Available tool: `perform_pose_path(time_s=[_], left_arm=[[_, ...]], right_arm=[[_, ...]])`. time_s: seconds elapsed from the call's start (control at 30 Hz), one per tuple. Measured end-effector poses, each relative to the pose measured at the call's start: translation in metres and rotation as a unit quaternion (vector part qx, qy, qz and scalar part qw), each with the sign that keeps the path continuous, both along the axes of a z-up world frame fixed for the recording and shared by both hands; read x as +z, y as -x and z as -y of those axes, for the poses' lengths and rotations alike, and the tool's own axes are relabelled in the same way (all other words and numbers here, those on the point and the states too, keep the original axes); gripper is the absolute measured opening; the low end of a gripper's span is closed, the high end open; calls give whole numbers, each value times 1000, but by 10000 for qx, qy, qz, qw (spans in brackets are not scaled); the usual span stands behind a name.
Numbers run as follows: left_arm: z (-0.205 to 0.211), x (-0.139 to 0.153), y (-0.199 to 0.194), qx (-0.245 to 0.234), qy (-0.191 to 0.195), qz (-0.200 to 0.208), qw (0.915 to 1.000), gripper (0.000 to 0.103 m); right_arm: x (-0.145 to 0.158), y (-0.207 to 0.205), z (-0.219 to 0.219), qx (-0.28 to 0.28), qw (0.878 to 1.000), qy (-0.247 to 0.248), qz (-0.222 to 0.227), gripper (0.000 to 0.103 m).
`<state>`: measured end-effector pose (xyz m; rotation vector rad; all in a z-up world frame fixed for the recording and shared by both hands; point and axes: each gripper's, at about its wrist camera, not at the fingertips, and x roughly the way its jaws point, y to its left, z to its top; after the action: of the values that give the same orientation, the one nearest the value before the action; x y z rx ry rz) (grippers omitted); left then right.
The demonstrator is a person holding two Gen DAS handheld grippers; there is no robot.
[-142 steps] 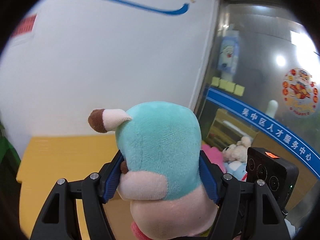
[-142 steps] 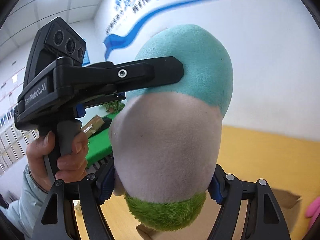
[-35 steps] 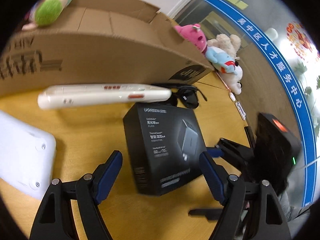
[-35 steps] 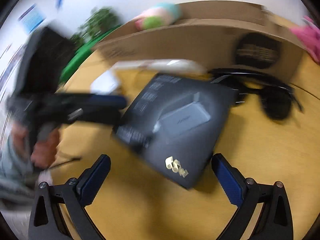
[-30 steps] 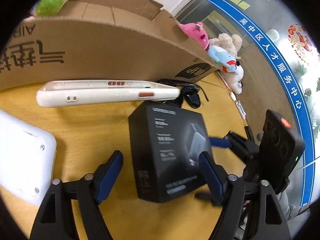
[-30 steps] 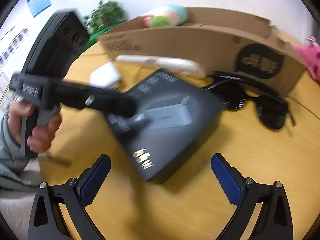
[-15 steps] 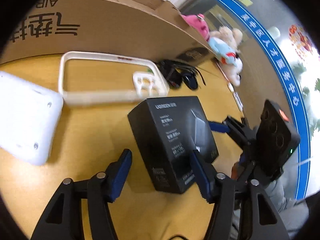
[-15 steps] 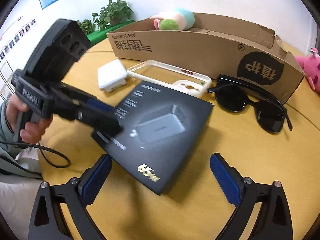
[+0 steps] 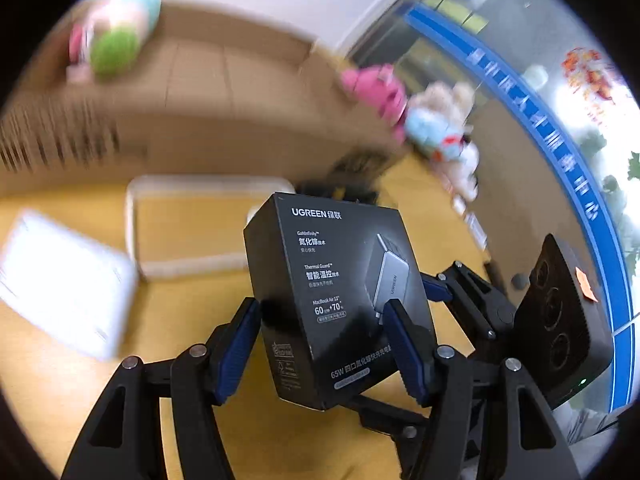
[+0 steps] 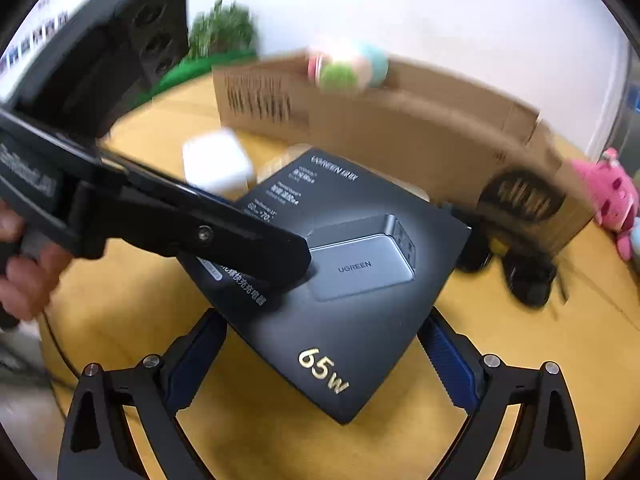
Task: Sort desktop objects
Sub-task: 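Grasp the black charger box with the left gripper and lift it, then lower the charger box into the cardboard box and open the left gripper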
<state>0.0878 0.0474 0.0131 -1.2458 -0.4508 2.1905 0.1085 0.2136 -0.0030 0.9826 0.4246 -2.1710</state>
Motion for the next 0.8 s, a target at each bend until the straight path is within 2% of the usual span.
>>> perform_pose_path(time_s=[0.1, 0.2, 0.3, 0.47, 0.57, 0.7, 0.8], left_arm=[[7, 49, 2, 72, 22, -625, 9980, 62], [9, 103, 9, 126, 228, -1350, 9905, 62], [12, 156, 21, 161, 335, -2014, 9788, 62], [17, 244, 40, 225, 479, -3071, 9502, 61], [21, 280, 51, 263, 534, -3398, 9386, 61], [28, 316, 71, 243, 442, -3577, 9325, 61], [29, 335, 93, 290, 497, -3668, 9285, 61]], right_arm=[[45, 1, 5, 39, 9977, 264, -622, 95], [94, 11, 18, 111, 9909, 378, -1289, 95], [138, 25, 27, 142, 9816, 524, -1830, 95], [224, 57, 43, 210, 9571, 722, -2799, 95], [263, 78, 51, 268, 9466, 800, -3113, 95], [305, 108, 64, 343, 9370, 894, -3359, 95], [327, 131, 66, 388, 9347, 1000, -3389, 95]])
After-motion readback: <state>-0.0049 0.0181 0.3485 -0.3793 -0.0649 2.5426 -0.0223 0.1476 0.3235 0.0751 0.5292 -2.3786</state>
